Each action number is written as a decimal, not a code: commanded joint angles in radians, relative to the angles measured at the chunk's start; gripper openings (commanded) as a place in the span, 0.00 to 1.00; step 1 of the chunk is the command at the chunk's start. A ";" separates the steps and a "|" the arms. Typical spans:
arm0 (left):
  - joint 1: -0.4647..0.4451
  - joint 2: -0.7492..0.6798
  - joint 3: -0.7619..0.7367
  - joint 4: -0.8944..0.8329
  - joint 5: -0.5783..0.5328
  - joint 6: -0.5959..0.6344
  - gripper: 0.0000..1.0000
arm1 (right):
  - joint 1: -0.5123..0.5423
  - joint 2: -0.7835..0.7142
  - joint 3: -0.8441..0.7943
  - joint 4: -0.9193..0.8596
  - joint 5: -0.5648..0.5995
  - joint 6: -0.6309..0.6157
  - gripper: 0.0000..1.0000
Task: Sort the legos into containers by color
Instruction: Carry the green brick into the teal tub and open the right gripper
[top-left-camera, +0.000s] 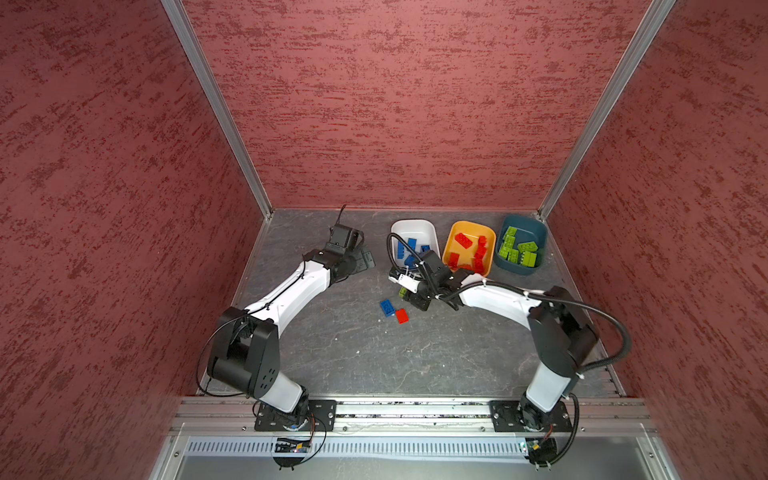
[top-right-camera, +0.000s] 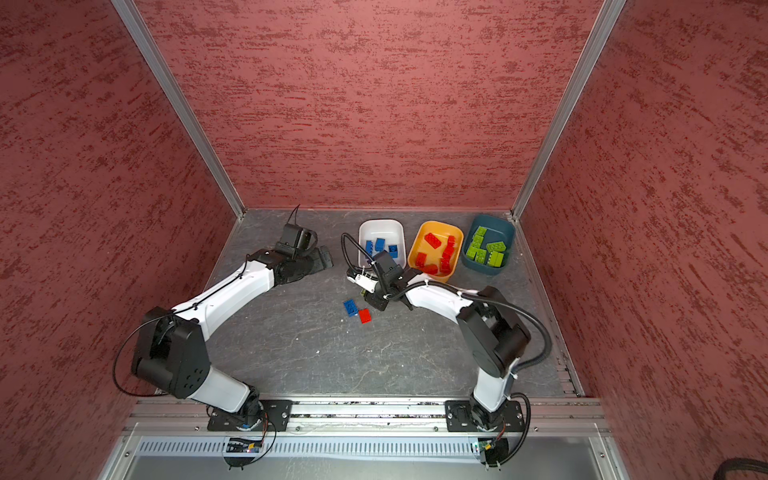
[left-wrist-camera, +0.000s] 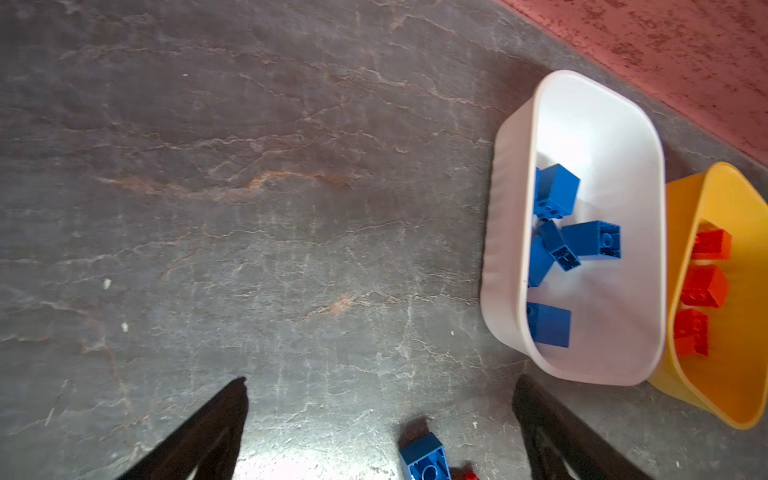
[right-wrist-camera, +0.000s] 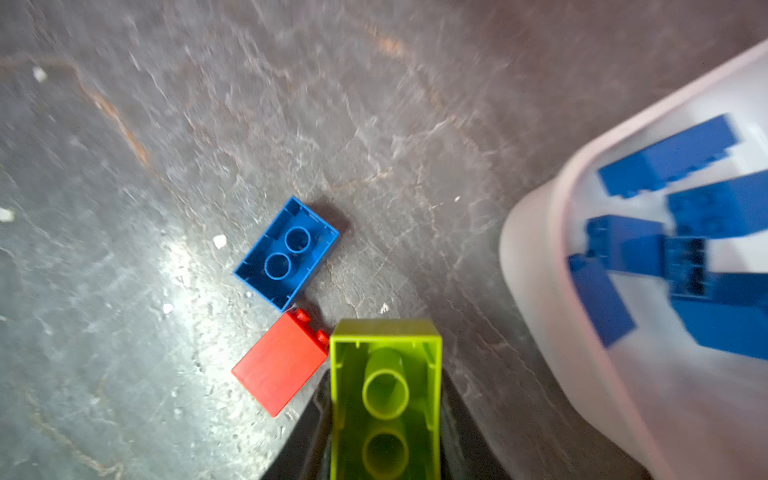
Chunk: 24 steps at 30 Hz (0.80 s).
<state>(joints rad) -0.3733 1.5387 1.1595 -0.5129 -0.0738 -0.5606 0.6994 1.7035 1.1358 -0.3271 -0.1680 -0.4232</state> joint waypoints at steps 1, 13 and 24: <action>-0.023 0.019 0.008 0.101 0.104 0.045 1.00 | -0.049 -0.114 -0.045 0.097 -0.007 0.093 0.28; -0.120 0.098 0.108 0.077 0.084 0.098 0.99 | -0.524 -0.359 -0.270 0.330 0.011 0.450 0.28; -0.121 0.084 0.078 0.062 0.106 0.054 0.99 | -0.853 -0.181 -0.125 0.220 0.067 0.581 0.29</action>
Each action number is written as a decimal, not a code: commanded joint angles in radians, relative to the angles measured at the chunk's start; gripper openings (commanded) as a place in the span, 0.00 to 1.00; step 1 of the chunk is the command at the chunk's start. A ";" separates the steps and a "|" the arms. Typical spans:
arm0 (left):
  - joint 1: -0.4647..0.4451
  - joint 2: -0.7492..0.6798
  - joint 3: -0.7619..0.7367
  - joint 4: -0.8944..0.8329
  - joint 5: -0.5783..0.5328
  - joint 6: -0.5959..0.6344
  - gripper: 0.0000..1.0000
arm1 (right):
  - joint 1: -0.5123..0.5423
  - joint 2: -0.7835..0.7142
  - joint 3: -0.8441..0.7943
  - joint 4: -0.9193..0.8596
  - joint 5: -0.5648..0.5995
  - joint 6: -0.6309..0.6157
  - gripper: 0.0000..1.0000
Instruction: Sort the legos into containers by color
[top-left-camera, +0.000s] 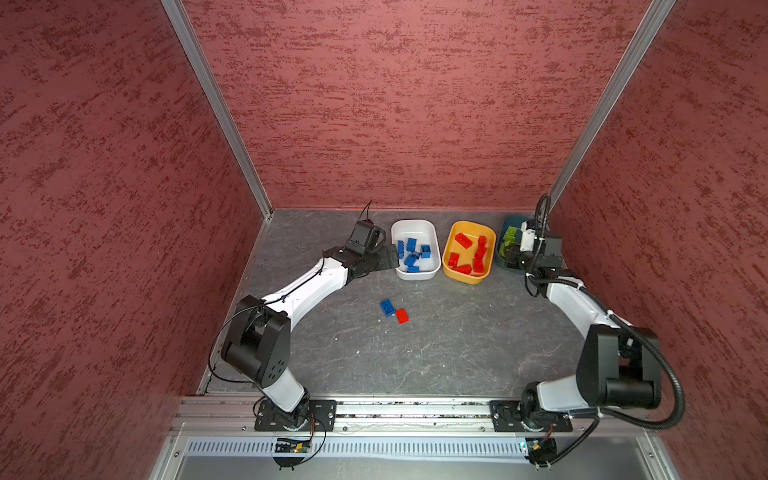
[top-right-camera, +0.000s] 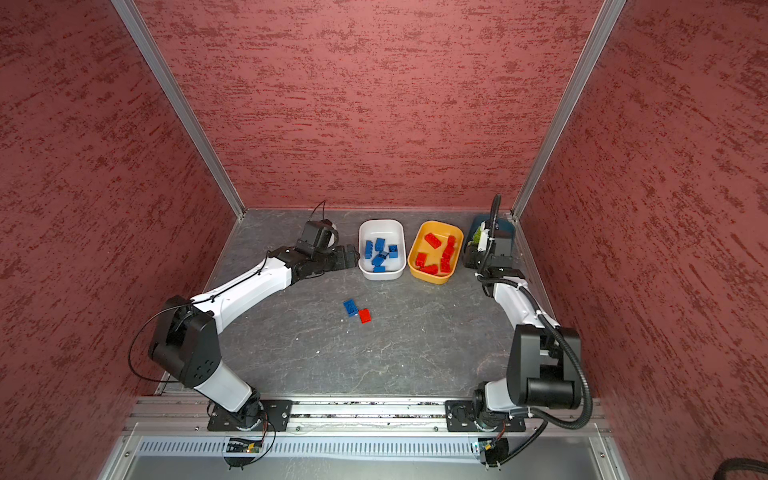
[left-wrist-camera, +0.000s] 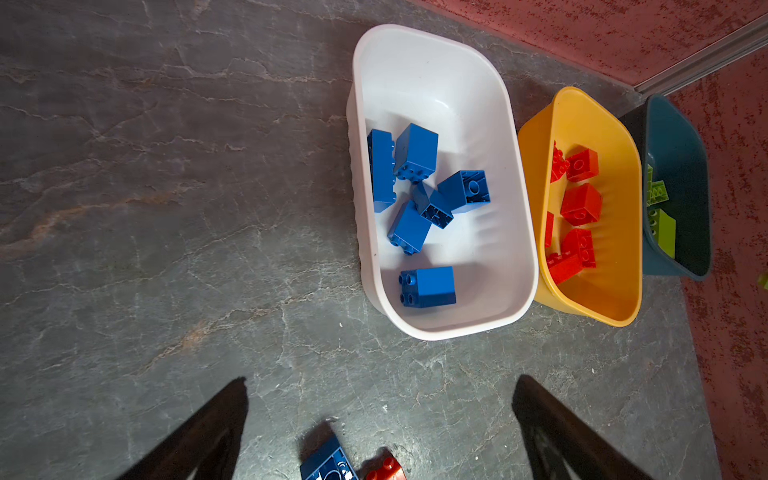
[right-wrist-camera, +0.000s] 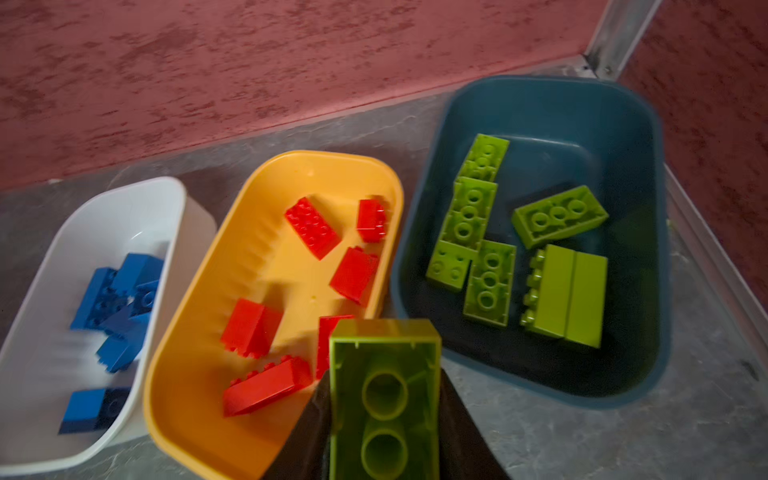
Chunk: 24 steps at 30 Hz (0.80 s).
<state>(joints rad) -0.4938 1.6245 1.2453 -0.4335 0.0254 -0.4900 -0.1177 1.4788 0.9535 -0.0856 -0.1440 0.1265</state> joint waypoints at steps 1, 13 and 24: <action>0.000 -0.003 -0.013 -0.026 0.008 -0.022 1.00 | -0.052 0.070 0.085 -0.035 0.063 0.022 0.29; -0.068 -0.073 -0.123 -0.102 -0.024 -0.085 0.99 | -0.127 0.458 0.469 -0.196 0.102 -0.074 0.32; -0.118 -0.049 -0.155 -0.172 -0.047 -0.153 0.99 | -0.127 0.681 0.744 -0.309 0.171 0.024 0.39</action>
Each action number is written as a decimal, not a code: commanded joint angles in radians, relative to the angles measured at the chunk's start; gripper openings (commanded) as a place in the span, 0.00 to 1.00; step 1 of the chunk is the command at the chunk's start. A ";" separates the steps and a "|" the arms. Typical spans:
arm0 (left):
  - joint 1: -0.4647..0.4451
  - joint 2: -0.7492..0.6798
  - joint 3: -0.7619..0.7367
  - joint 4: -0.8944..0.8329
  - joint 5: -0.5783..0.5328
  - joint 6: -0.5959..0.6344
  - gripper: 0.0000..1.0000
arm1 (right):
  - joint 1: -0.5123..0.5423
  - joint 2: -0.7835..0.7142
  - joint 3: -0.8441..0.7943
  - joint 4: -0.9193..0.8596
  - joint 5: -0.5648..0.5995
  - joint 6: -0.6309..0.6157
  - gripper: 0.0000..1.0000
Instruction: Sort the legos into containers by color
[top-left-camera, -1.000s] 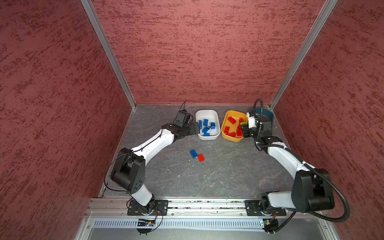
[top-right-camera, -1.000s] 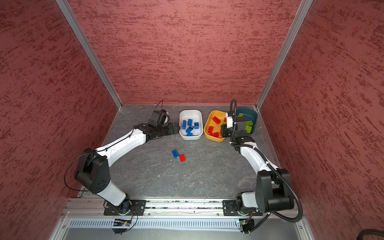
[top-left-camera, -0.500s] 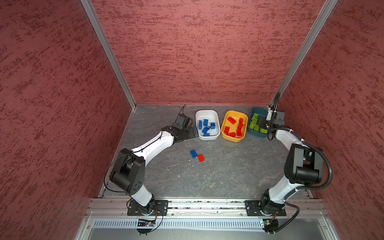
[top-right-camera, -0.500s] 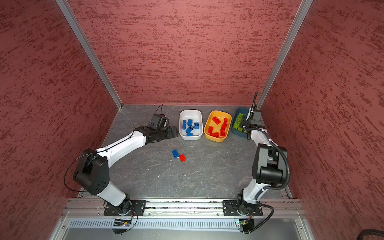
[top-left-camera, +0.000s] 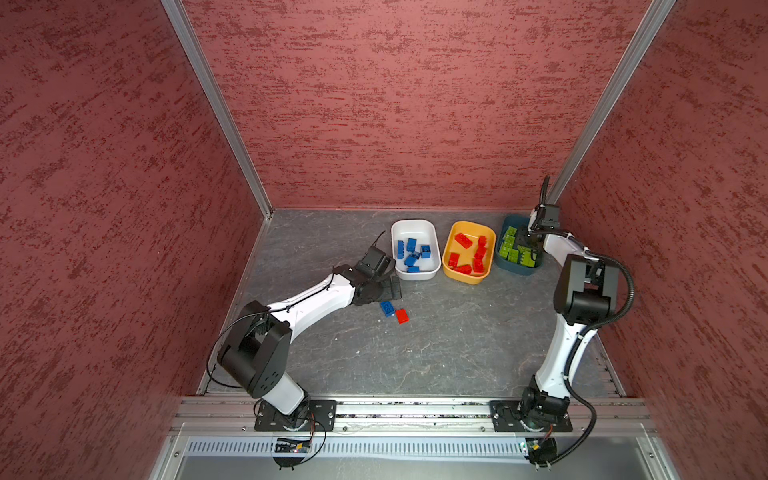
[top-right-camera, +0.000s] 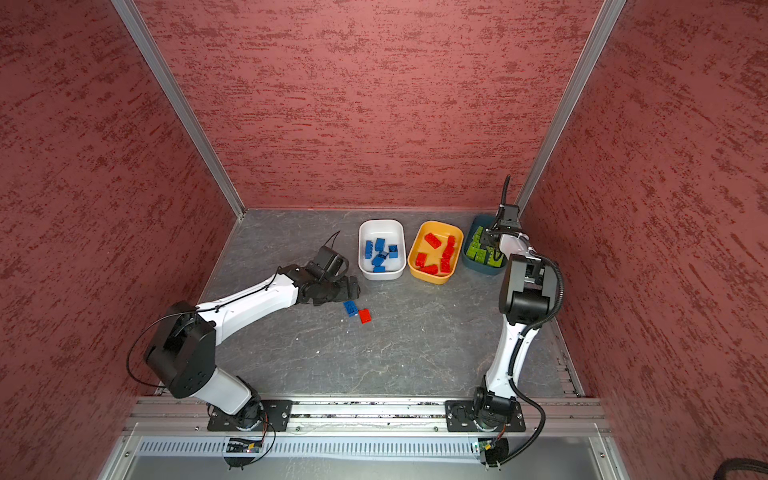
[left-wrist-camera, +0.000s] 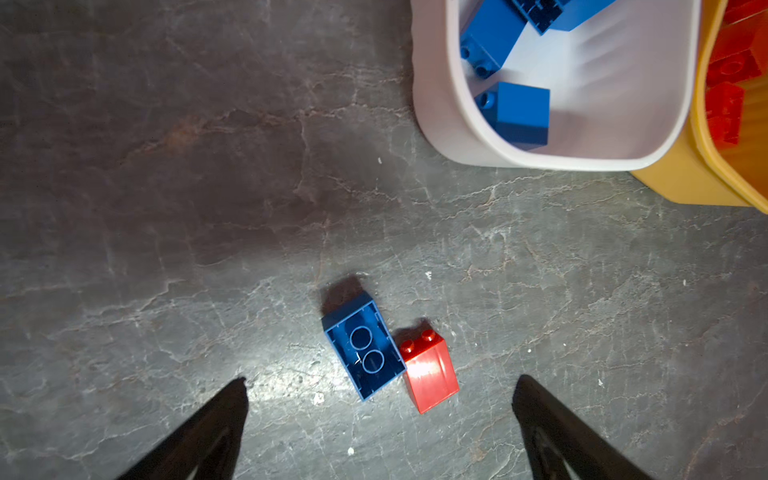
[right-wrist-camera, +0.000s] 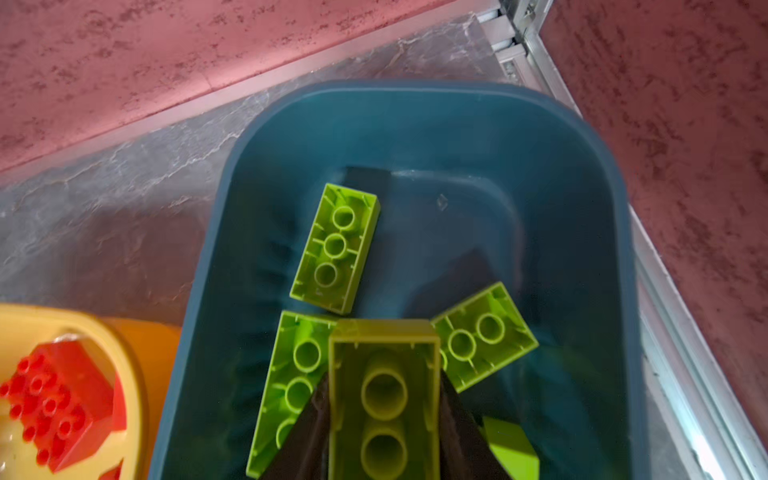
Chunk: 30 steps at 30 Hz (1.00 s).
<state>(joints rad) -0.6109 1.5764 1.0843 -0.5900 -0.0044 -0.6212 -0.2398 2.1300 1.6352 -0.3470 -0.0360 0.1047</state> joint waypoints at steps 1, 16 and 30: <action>-0.002 0.003 0.012 -0.015 -0.016 -0.022 0.99 | -0.004 0.044 0.083 -0.062 0.084 0.060 0.40; -0.018 0.041 0.042 -0.037 -0.040 -0.014 0.99 | -0.001 -0.151 -0.020 0.001 -0.125 0.118 0.76; -0.037 0.123 0.124 -0.142 -0.102 -0.056 0.99 | 0.112 -0.831 -0.656 0.208 -0.129 0.313 0.99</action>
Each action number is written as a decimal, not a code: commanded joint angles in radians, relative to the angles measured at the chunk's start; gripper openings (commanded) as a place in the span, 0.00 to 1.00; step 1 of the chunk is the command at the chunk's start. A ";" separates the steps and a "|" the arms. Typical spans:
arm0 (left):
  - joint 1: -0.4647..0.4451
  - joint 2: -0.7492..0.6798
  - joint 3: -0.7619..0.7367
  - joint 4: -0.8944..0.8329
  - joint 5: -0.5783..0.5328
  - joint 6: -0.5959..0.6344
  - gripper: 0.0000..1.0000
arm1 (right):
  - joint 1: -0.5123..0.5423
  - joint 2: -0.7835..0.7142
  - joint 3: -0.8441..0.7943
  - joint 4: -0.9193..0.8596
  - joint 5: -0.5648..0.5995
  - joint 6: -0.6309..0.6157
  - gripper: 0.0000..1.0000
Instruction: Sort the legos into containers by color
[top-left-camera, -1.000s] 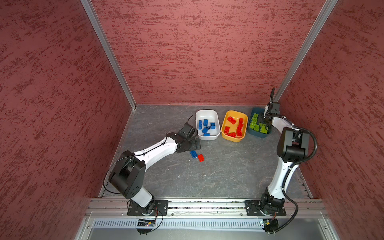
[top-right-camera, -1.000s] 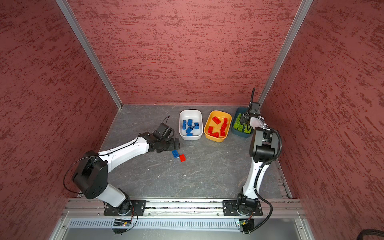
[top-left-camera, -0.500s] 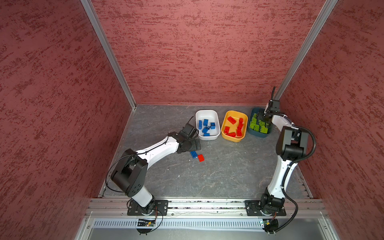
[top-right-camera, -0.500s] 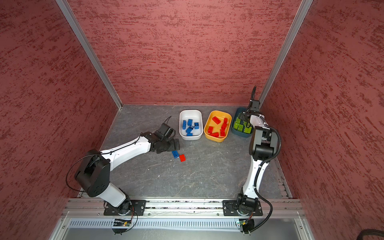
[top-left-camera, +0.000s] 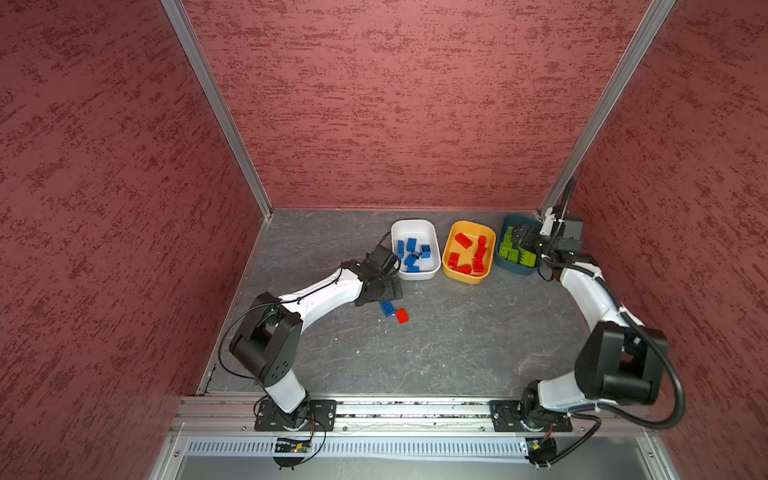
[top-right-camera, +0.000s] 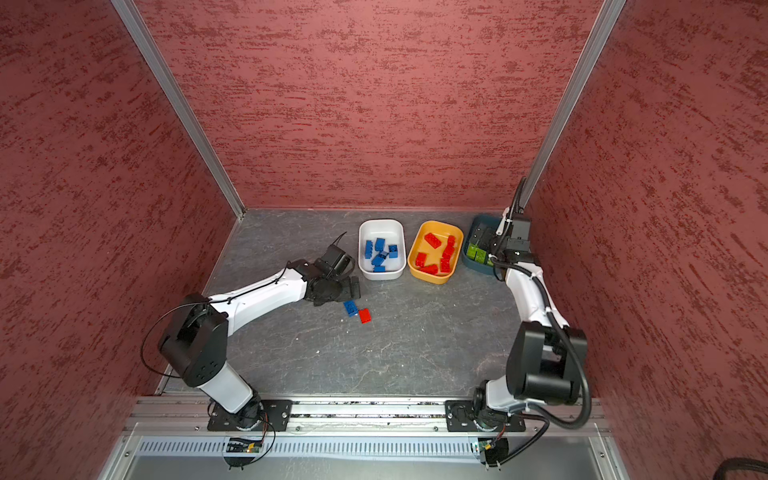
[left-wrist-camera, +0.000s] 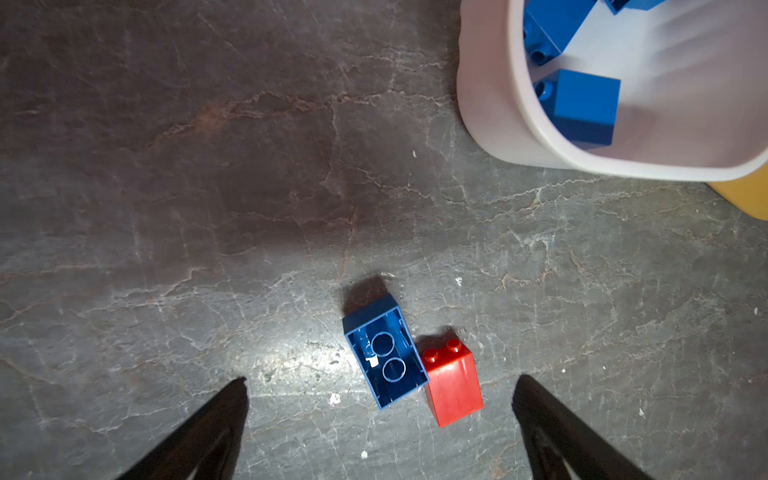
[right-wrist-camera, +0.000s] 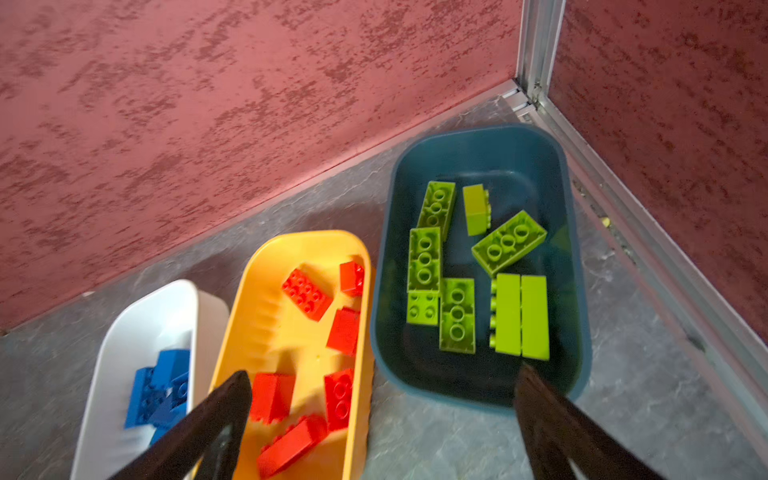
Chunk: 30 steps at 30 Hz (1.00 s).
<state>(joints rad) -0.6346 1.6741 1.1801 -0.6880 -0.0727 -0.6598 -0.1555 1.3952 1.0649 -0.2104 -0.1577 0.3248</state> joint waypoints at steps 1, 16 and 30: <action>-0.016 0.035 0.036 -0.047 -0.030 -0.017 1.00 | 0.045 -0.147 -0.136 0.086 -0.004 0.128 0.99; -0.042 0.224 0.206 -0.188 0.032 -0.041 0.94 | 0.158 -0.367 -0.431 0.104 0.149 0.354 0.99; -0.030 0.360 0.266 -0.231 -0.024 -0.187 0.74 | 0.157 -0.398 -0.384 0.044 0.272 0.216 0.99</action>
<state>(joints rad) -0.6716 2.0106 1.4208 -0.8730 -0.0731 -0.8131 -0.0010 1.0317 0.6674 -0.1387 0.0326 0.5884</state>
